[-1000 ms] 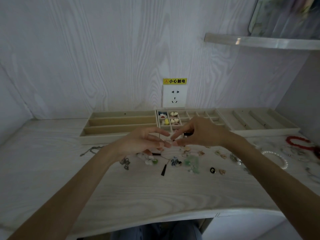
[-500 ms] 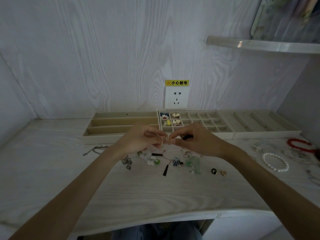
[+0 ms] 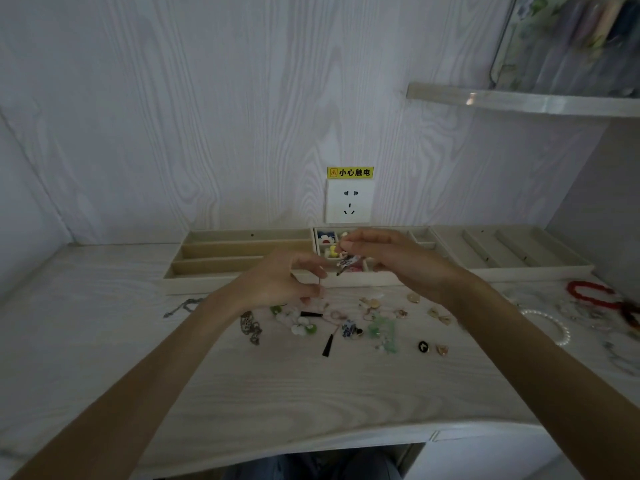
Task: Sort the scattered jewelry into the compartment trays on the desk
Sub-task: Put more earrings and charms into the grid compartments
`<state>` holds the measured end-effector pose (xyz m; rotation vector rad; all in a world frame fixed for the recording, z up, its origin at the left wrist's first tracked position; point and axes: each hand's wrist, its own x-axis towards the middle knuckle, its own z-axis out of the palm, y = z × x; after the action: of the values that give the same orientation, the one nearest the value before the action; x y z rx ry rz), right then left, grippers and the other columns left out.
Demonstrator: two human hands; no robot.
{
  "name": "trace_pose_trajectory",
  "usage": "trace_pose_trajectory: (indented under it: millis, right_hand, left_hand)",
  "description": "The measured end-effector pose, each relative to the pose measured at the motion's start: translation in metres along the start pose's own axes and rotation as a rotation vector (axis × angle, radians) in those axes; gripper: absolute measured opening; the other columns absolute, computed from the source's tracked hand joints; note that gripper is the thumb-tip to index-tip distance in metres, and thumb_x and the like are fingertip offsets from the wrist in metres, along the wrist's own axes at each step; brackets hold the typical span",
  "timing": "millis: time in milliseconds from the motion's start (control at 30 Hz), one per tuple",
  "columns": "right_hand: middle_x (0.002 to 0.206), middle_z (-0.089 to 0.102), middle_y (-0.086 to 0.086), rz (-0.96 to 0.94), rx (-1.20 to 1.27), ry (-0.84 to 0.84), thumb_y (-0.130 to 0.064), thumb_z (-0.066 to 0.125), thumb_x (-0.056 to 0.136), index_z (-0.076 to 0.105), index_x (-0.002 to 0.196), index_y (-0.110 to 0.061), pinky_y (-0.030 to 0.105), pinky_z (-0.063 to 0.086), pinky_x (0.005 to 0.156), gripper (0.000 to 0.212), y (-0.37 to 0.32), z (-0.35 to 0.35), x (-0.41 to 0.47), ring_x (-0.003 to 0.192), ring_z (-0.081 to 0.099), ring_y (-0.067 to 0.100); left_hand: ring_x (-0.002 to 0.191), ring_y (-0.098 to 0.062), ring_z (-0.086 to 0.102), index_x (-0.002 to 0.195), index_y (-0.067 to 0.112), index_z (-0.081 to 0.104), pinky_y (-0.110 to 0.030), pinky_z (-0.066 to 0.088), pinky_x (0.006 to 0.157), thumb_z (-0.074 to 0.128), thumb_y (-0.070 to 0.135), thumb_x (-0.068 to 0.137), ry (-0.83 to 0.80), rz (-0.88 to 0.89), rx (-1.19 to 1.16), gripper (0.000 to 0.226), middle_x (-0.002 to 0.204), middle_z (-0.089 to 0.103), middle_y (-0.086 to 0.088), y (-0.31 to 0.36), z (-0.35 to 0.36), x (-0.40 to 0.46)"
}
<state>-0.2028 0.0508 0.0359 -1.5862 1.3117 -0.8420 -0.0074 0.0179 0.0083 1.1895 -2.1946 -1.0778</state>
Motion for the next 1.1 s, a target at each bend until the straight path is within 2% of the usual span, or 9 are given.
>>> trace_pose_trajectory:
  millis: [133,233,333,467,533,667,733,900,1100]
  right_hand:
    - [0.111,0.067,-0.009,-0.007,-0.002,0.043,-0.034,0.062,0.086,0.070,0.104,-0.020,0.017,0.035,0.084,0.024,-0.009,-0.004,0.008,0.110,0.055,0.003]
    - [0.108,0.068,-0.008,0.009,0.016,0.137,-0.036,0.066,0.083,0.071,0.104,-0.020,0.012,0.035,0.073,0.027,-0.015,-0.004,0.018,0.098,0.056,-0.001]
    - [0.096,0.064,-0.013,0.041,0.000,0.184,-0.038,0.067,0.082,0.070,0.105,-0.020,0.012,0.035,0.066,0.030,-0.014,-0.002,0.029,0.087,0.052,-0.006]
    - [0.102,0.068,-0.007,0.028,0.008,0.176,-0.037,0.067,0.083,0.071,0.106,-0.018,0.011,0.037,0.068,0.030,-0.006,-0.002,0.039,0.093,0.058,-0.001]
    - [0.102,0.069,-0.007,0.027,0.026,0.176,-0.036,0.066,0.084,0.071,0.107,-0.017,0.010,0.037,0.066,0.030,-0.002,-0.003,0.043,0.089,0.057,-0.005]
    - [0.100,0.070,-0.005,0.017,0.067,0.190,-0.033,0.067,0.084,0.072,0.105,-0.018,0.013,0.041,0.073,0.026,0.005,-0.002,0.050,0.092,0.060,0.001]
    - [0.096,0.072,-0.005,0.005,0.100,0.213,-0.030,0.068,0.083,0.072,0.098,-0.022,0.016,0.045,0.076,0.018,0.010,-0.001,0.052,0.090,0.062,0.003]
    - [0.087,0.073,-0.005,-0.034,0.188,0.297,-0.026,0.069,0.084,0.072,0.090,-0.025,0.011,0.049,0.063,0.007,0.018,0.001,0.059,0.073,0.065,0.000]
    - [0.082,0.073,0.002,-0.076,0.259,0.334,-0.016,0.069,0.083,0.072,0.090,-0.015,0.022,0.056,0.076,0.008,0.016,-0.001,0.066,0.075,0.068,0.011]
  left_hand:
    - [0.077,0.008,0.065,0.123,0.032,0.057,-0.008,0.047,0.064,0.076,0.029,0.076,0.036,-0.003,-0.039,0.051,0.116,0.060,0.021,0.010,-0.012,0.004]
    - [0.073,0.010,0.064,0.112,0.032,0.064,-0.003,0.042,0.056,0.072,0.030,0.080,0.157,-0.022,-0.161,0.033,0.102,0.065,0.022,0.024,-0.022,0.011]
    - [0.068,0.006,0.065,0.109,0.030,0.068,-0.012,0.037,0.050,0.065,0.033,0.086,0.256,-0.060,-0.250,0.024,0.098,0.071,0.016,0.034,-0.039,0.020]
    - [0.063,0.005,0.065,0.106,0.022,0.069,-0.006,0.040,0.050,0.062,0.033,0.088,0.237,-0.037,-0.100,0.023,0.099,0.070,0.014,0.038,-0.047,0.034]
    - [0.060,0.003,0.065,0.108,0.015,0.070,-0.003,0.045,0.056,0.064,0.024,0.087,0.213,0.005,0.006,0.024,0.100,0.068,0.007,0.038,-0.045,0.042]
    - [0.064,-0.005,0.067,0.100,0.014,0.073,-0.024,0.055,0.080,0.066,0.021,0.086,0.198,0.021,0.137,0.017,0.096,0.073,-0.001,0.030,-0.043,0.056]
    - [0.058,-0.001,0.065,0.096,0.016,0.074,-0.026,0.054,0.081,0.065,0.023,0.087,0.250,0.055,0.190,0.015,0.091,0.073,0.003,0.028,-0.041,0.060]
    - [0.064,-0.005,0.069,0.095,0.021,0.075,-0.027,0.054,0.080,0.066,0.031,0.086,0.285,0.097,0.212,0.016,0.086,0.073,0.008,0.028,-0.038,0.060]
    - [0.073,-0.005,0.069,0.099,0.019,0.074,-0.037,0.054,0.088,0.070,0.022,0.084,0.255,0.120,0.188,0.017,0.094,0.073,0.003,0.025,-0.037,0.064]
